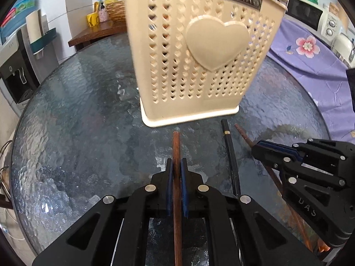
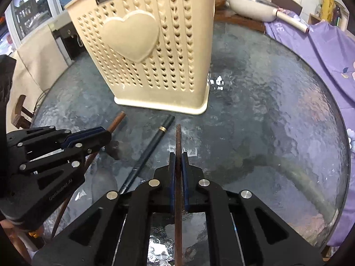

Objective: Organize utensils
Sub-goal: 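Lift the wooden chopsticks with both grippers and carry them over the caddy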

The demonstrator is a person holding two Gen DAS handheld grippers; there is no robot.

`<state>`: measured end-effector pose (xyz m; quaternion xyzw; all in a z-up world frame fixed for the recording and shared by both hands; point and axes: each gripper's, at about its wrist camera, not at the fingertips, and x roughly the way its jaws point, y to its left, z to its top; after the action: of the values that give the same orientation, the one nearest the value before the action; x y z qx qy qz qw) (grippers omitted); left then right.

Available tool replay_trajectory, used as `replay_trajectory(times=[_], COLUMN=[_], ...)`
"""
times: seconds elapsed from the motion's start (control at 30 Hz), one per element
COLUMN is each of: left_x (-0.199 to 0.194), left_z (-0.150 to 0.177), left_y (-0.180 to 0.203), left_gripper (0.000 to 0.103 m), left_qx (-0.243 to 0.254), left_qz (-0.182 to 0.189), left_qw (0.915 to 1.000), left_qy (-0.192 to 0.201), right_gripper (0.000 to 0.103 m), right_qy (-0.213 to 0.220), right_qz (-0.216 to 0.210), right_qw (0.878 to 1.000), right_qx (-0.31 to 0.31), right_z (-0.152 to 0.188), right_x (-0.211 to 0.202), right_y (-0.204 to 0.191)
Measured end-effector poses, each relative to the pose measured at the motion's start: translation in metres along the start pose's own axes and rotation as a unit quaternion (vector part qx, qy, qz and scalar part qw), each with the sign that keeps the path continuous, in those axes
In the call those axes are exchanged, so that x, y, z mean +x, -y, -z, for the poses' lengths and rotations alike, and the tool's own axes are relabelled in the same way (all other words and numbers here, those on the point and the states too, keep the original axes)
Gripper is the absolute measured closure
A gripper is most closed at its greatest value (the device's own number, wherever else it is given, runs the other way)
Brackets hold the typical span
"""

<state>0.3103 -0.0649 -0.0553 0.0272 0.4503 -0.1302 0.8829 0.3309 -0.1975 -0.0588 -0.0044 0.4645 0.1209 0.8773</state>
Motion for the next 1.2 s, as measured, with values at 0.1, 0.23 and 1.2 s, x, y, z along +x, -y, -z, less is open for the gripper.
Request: replay_trajectory(times=[0.1,0.23,1.2], left_x=[-0.016,-0.050,-0.193], left_z=[-0.001,-0.003,-0.001], left_y=[-0.004,-0.007,-0.004], left_gripper=[0.096,0.096,0.096], left_qx=[-0.008,-0.017,0.001], left_qz=[0.009,0.030,0.072], left_qw=[0.9997,0.9975,0.9770], left_qy=[0.022,0.061,0.200], right_gripper=[0.097,0.097,0.097], right_qy=[0.027,0.062,0.215], right_qz=[-0.006,-0.042,-0.158], right_qw=[1.000,0.997,0.964], right_qx=[0.002,0.013,-0.020], right_z=[0.001,-0.003,0.000], right_x=[-0.014,-0.038,-0.187], right_y=[0.002,0.008,0.000])
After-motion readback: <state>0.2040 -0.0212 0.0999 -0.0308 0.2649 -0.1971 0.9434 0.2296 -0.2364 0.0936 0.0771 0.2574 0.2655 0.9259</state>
